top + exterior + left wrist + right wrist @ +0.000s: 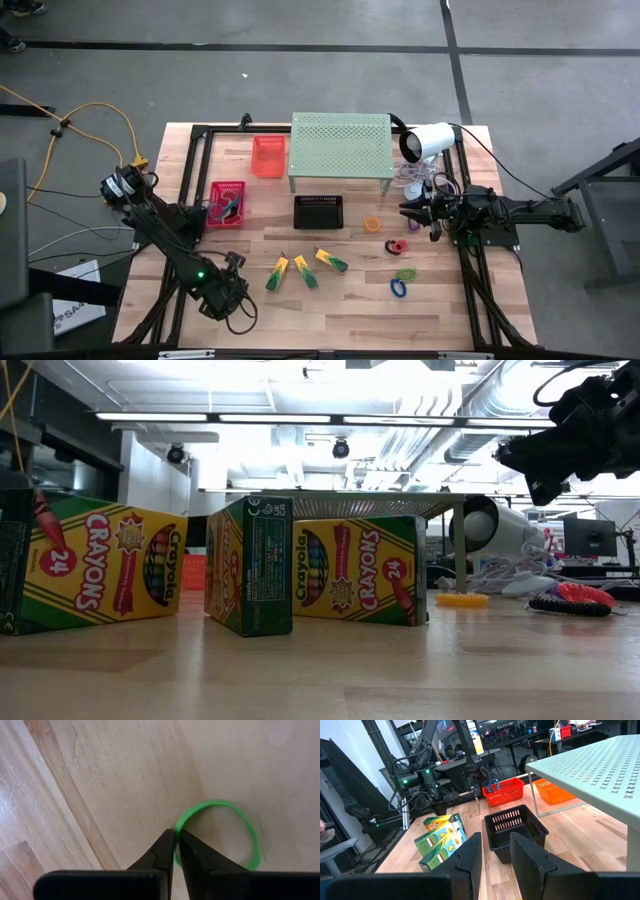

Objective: Pick & Place Office Desk Supplies
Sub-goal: Put the green rubber band into the orange bin on the shelf

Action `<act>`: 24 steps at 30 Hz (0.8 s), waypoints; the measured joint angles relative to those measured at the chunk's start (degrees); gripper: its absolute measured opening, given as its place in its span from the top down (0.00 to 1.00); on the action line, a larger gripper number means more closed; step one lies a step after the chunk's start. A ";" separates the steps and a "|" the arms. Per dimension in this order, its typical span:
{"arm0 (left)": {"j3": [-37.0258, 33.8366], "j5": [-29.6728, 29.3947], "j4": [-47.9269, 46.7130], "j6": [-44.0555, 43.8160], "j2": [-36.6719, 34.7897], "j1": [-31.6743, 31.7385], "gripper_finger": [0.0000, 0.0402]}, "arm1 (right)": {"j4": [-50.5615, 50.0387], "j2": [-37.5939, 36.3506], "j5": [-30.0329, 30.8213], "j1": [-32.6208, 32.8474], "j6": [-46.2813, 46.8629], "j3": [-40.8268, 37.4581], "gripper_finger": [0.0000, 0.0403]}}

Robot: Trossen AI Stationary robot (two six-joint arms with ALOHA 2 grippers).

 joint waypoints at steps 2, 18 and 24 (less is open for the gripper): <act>0.07 0.00 -0.04 -0.39 0.14 0.00 0.94 | 0.00 0.00 0.00 0.00 0.00 0.00 0.78; 0.00 0.04 0.00 -0.40 0.24 -0.02 1.00 | -0.01 0.01 0.00 0.00 0.00 0.00 0.78; -0.04 0.04 0.04 -0.58 0.11 -0.02 1.00 | -0.02 0.02 0.02 0.00 0.00 0.00 0.78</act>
